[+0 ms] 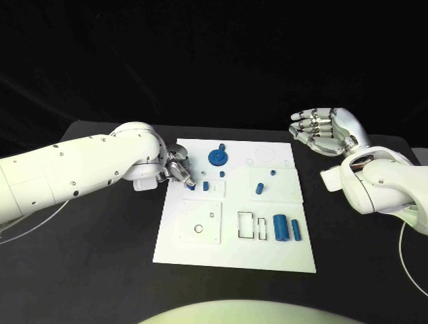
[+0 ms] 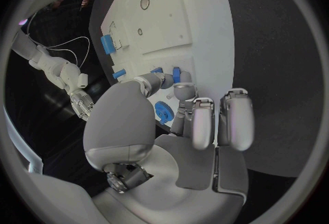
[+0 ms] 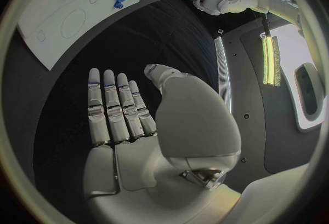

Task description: Assemble the parts on the task board

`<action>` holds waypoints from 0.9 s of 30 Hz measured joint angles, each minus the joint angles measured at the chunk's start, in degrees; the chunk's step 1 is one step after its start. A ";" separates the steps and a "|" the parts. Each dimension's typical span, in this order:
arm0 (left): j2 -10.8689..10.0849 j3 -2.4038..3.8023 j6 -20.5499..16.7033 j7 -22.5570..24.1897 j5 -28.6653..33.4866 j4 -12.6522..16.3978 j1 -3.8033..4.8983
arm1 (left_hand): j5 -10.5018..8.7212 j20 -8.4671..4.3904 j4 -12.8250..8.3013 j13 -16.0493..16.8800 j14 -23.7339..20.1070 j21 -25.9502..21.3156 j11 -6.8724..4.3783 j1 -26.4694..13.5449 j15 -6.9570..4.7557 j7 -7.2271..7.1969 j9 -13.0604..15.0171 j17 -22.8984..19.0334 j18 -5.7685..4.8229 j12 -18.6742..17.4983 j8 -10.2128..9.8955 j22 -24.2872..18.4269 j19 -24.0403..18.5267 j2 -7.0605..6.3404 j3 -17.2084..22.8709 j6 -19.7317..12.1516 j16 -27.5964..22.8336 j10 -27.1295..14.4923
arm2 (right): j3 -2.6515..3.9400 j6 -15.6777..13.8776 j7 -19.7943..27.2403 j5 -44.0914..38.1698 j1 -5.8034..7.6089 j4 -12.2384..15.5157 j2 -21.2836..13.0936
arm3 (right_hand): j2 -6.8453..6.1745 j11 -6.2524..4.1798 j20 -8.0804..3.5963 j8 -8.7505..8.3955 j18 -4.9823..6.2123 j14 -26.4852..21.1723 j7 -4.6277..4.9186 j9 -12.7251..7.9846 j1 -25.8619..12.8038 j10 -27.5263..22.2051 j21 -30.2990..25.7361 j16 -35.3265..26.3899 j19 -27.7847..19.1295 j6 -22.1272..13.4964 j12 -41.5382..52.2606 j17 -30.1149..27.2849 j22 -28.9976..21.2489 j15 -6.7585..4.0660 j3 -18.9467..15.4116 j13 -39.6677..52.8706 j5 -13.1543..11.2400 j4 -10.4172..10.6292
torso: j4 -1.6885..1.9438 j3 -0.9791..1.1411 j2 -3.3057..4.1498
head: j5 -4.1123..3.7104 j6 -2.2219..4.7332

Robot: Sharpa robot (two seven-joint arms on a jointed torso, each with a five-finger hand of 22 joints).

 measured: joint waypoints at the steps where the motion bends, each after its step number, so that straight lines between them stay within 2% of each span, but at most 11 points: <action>1: 0.03 0.00 0.02 -0.03 0.00 -0.02 0.00 | 0.00 0.00 -0.15 0.08 -0.04 0.00 -0.11 0.00 -0.05 0.00 0.08 0.00 0.00 0.00 0.00 0.00 0.00 0.00 -0.15 0.00 0.05 0.11 | 0.00 -0.01 0.00 0.00 0.00 0.00 0.00 | 0.00 0.00 0.00 0.00 0.00 0.00 0.00 0.00 0.00 0.00 0.00 0.00 0.00 0.00 0.00 0.00 0.00 0.00 0.00 0.00 0.00 0.00 | 0.01 0.01 0.00 | -0.01 -0.03; 6: 0.13 0.00 0.01 -0.11 0.00 -0.08 0.01 | -0.34 0.00 -0.71 0.40 -0.20 0.00 -0.28 -0.54 -0.21 -0.09 0.49 0.00 -0.01 0.00 0.25 0.00 0.00 0.53 -0.71 0.11 0.05 0.29 | 0.00 -0.03 0.00 0.01 0.01 0.00 0.00 | 0.00 0.00 0.00 0.00 0.00 0.00 0.00 0.00 0.00 0.00 0.00 0.00 0.00 0.00 0.00 0.00 0.00 0.00 0.00 0.00 0.00 0.00 | 0.01 0.00 0.00 | -0.06 -0.05; 20: 0.45 0.02 -0.14 -0.10 -0.01 -0.10 0.02 | -0.91 -0.42 -1.89 2.88 -0.21 0.39 -0.71 -1.29 -0.63 -0.69 1.62 0.00 -0.01 1.52 1.00 0.00 -0.01 0.98 -1.89 0.46 0.61 1.97 | 0.03 -0.08 0.00 0.02 0.02 -0.04 0.00 | 0.00 0.21 0.00 0.00 0.00 0.00 0.00 -0.06 0.00 -0.21 0.00 0.00 0.00 0.00 0.00 -0.06 -0.09 0.00 0.00 0.00 0.00 0.00 | 0.03 -0.02 -0.01 | -0.08 -0.10; 21: 0.48 0.03 -0.14 -0.07 0.00 -0.09 0.03 | -0.93 -0.42 -2.04 3.16 -0.21 0.39 -0.71 -1.33 -0.63 -0.71 1.66 0.00 -0.18 1.52 1.02 0.00 -0.01 0.94 -2.04 0.47 0.61 1.97 | 0.02 -0.08 0.00 0.02 0.02 -0.04 0.00 | 0.00 0.21 0.00 0.00 0.00 0.00 0.00 -0.06 0.00 -0.21 0.00 0.00 0.00 0.00 0.00 -0.06 -0.09 0.00 0.00 0.00 0.00 0.00 | 0.02 -0.02 -0.01 | -0.08 -0.11; 22: 0.51 0.03 -0.14 -0.05 0.00 -0.08 0.03 | -0.94 -0.42 -2.04 3.39 -0.21 0.39 -0.71 -1.40 -0.63 -0.71 1.70 0.00 -0.93 1.80 1.12 0.00 -0.01 0.87 -2.04 0.48 0.85 1.97 | 0.02 -0.08 0.00 0.02 0.02 -0.04 0.00 | 0.00 0.21 0.00 0.00 0.00 0.00 0.00 -0.06 0.00 -0.21 0.00 0.00 0.00 0.00 0.00 -0.05 -0.09 0.00 0.00 0.00 0.00 0.00 | 0.01 -0.02 -0.01 | -0.07 -0.11; 27: 0.66 0.05 -0.14 0.05 0.04 -0.06 0.05 | -1.03 -0.41 -2.05 4.06 -0.11 0.39 -0.92 -1.63 -0.74 -0.93 1.83 0.04 -0.92 2.18 1.17 0.00 -0.01 1.09 -2.05 0.71 0.85 2.59 | 0.01 -0.09 0.00 0.03 0.03 -0.05 0.00 | 0.24 0.21 0.00 0.00 0.00 0.00 0.00 -0.06 -0.24 -0.21 0.00 0.00 0.00 0.00 0.00 -0.12 -0.19 0.00 -0.16 0.00 0.00 -0.16 | 0.01 -0.01 -0.01 | -0.02 -0.22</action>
